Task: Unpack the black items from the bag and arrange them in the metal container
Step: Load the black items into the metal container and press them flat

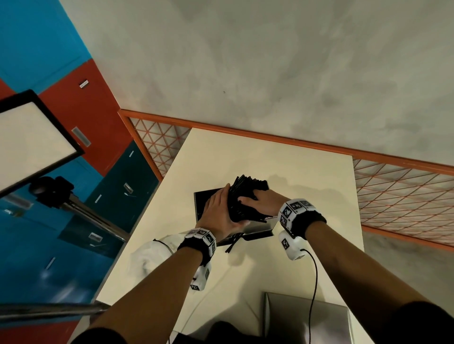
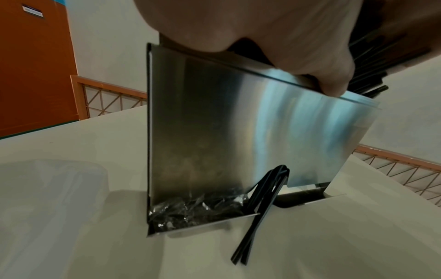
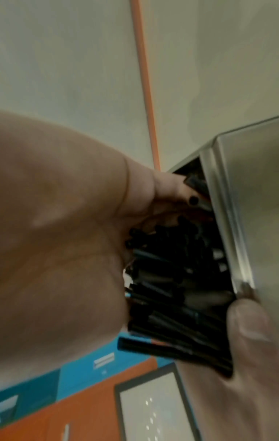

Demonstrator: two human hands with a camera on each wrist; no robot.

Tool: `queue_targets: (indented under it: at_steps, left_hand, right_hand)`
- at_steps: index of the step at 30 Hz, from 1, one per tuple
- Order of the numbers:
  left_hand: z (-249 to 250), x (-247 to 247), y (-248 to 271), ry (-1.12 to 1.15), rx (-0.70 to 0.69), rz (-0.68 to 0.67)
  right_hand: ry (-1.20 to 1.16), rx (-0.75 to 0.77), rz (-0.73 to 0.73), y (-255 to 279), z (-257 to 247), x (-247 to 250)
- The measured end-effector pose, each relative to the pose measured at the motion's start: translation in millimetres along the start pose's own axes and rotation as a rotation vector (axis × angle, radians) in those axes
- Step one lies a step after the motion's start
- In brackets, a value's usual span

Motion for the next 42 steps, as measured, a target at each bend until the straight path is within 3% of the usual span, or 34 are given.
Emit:
queue_targets:
  at_steps: [5,11,16,21,30,36,42]
  left_hand:
    - [0.5,2.0,1.0,0.047,0.026,0.004]
    - [-0.1,4.2,0.5,0.071,0.042,-0.035]
    - [3.3,7.2,0.7,0.095,0.075,-0.011]
    - [1.8,5.9,0.1,0.094,0.077,-0.008]
    - [-0.3,6.0,-1.4,0.121,0.071,0.022]
    - [-4.4,6.3,-2.0,0.192,0.15,0.032]
    - [-4.5,7.0,-2.5,0.226,0.152,0.038]
  right_hand:
    - [-0.13,0.093,-0.101,17.7,-5.9,0.2]
    - [0.009,0.108,-0.127,27.5,-4.2,-5.6]
    - [0.188,0.164,0.01,25.0,-10.5,-2.9]
    - [0.099,0.211,0.082,22.8,-11.9,-4.8]
    - [-0.35,-0.085,0.351,31.9,20.7,-13.2]
    - [-0.323,0.056,0.312,43.4,8.5,-21.5]
    - [-0.256,0.081,0.423,39.8,3.2,-15.4]
Point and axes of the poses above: each hand's wrist, its own y-axis away from the middle knuckle, its own x-axis out of the back of the hand, z = x × y, the point moved 6 cm from there along -y, towards the middle knuckle, and after that the axes turned 9 degrees about z, right-handed, at the moved point
